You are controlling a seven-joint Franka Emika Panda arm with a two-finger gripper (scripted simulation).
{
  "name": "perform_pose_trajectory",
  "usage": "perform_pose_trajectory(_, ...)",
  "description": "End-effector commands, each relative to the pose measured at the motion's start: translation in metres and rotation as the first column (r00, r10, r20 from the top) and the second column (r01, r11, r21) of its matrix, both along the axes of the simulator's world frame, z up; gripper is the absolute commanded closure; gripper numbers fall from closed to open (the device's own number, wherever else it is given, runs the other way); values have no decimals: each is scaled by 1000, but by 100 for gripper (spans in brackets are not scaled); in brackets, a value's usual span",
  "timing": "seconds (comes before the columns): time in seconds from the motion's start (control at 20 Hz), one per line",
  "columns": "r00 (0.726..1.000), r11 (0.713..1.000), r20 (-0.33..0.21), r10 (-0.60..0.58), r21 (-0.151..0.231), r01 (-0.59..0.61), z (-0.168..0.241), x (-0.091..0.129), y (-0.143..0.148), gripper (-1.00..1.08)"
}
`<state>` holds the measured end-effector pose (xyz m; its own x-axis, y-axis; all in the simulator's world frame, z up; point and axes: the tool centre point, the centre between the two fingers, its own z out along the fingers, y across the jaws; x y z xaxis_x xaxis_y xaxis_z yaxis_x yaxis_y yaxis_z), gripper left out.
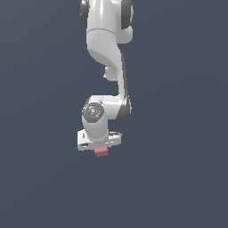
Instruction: Pick up the object and move it to a goal position.
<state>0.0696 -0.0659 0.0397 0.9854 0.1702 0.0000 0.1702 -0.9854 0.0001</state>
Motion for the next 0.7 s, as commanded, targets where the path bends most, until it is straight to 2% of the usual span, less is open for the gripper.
perform_pose_trajectory(0.0,1000,1000,0,0,0,0,0,0,0,108)
perform_pose_trajectory(0.35,1000,1000,0,0,0,0,10,-5,-1,108)
perform_pose_trajectory(0.65,1000,1000,0,0,0,0,34,-17,-3,108)
